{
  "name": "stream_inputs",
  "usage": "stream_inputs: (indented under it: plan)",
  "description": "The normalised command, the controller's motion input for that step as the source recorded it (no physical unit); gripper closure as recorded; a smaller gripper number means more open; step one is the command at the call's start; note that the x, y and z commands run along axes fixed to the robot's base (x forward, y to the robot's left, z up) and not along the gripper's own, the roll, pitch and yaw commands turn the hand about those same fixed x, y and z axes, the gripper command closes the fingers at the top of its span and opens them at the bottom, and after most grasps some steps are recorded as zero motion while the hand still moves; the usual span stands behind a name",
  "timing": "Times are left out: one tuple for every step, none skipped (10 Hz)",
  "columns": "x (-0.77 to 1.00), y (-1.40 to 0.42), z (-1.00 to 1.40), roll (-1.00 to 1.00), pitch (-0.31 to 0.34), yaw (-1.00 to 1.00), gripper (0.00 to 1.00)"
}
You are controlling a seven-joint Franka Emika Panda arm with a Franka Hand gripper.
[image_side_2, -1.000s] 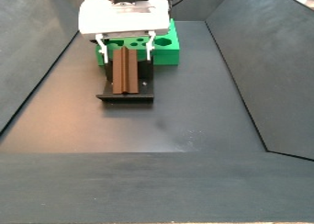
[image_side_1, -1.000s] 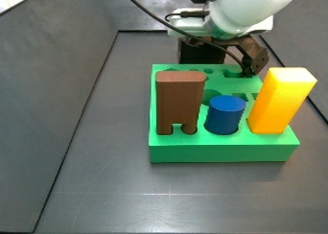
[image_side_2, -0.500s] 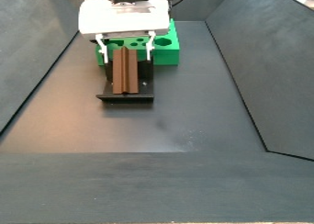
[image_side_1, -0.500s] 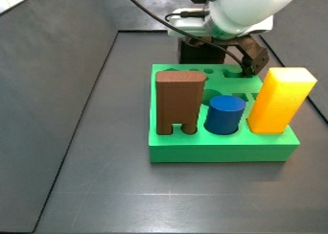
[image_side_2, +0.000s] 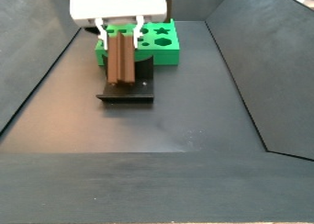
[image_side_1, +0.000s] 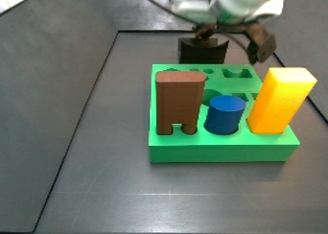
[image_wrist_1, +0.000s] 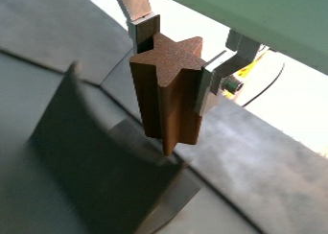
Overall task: Pick up the star object. Move up. Place the star object on the fixture. Regrasp the star object. Move to above the board. Insert the star object.
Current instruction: Move to above the board.
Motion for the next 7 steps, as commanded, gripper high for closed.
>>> stream_inputs:
  plan:
    - [0.10,0.06,1.00,-0.01,0.153,-0.05,1.00]
    - [0.09,0.06,1.00,-0.03,0.173,0.01,1.00]
    - [0.09,0.05,1.00,-0.04,0.177,0.04,1.00]
    - [0.09,0.05,1.00,-0.05,0.178,0.08,1.00]
    - [0.09,0.04,1.00,-0.04,0.176,0.10,1.00]
    - [0.08,0.03,1.00,-0.04,0.159,0.12,1.00]
    - [0.08,0.02,1.00,-0.03,0.146,0.14,1.00]
